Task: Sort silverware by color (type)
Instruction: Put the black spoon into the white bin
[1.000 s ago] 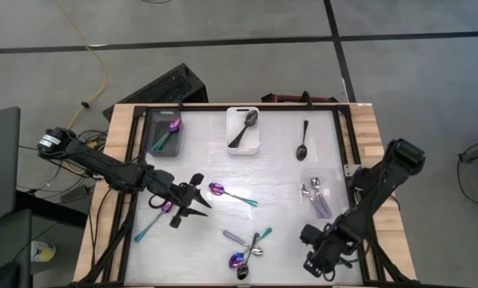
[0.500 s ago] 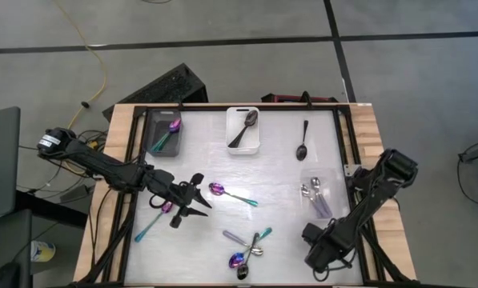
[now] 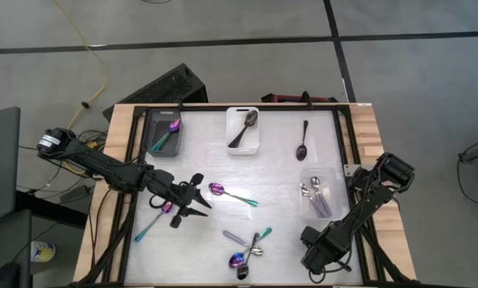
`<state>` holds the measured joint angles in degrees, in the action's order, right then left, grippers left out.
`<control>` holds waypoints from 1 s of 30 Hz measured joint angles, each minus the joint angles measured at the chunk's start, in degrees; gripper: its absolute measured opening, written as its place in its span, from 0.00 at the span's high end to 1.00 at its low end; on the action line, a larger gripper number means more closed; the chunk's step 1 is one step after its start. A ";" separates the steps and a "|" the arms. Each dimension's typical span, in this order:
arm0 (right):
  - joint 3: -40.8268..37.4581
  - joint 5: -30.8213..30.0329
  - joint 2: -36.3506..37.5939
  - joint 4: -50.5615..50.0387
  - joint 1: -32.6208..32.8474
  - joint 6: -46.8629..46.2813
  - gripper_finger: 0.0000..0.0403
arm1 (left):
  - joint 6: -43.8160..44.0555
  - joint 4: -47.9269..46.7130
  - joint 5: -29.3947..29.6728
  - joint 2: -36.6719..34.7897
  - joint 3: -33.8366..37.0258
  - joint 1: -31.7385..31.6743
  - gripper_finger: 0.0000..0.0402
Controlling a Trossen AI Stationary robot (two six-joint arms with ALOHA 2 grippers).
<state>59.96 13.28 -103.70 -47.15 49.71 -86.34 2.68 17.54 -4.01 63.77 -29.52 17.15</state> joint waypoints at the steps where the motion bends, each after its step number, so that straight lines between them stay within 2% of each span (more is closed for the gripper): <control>1: -0.01 0.08 0.00 -0.05 0.00 0.04 0.90 | 0.07 0.00 0.00 0.00 0.00 0.00 0.72; 3: -0.01 0.06 0.00 -0.11 0.00 0.04 0.95 | 0.13 0.00 0.00 0.00 0.00 0.00 0.72; 8: 1.18 -2.05 0.46 -0.95 0.02 0.12 0.91 | 0.15 -0.04 0.00 0.00 0.00 0.00 0.72; 19: 8.07 -17.69 7.30 -0.73 -3.02 4.18 0.95 | 0.13 -0.12 -1.28 0.00 0.00 0.04 0.72; 24: 10.73 -23.82 10.47 -0.38 -7.43 11.19 0.95 | 0.15 -0.62 -3.27 0.00 0.00 0.04 0.72; 30: 11.90 -24.05 13.95 4.55 -17.57 23.52 0.94 | -0.58 -3.65 -3.26 0.00 0.00 0.22 0.72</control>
<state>71.85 -10.77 -89.75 -42.60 32.14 -62.82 2.11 13.89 -7.27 63.77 -29.52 17.37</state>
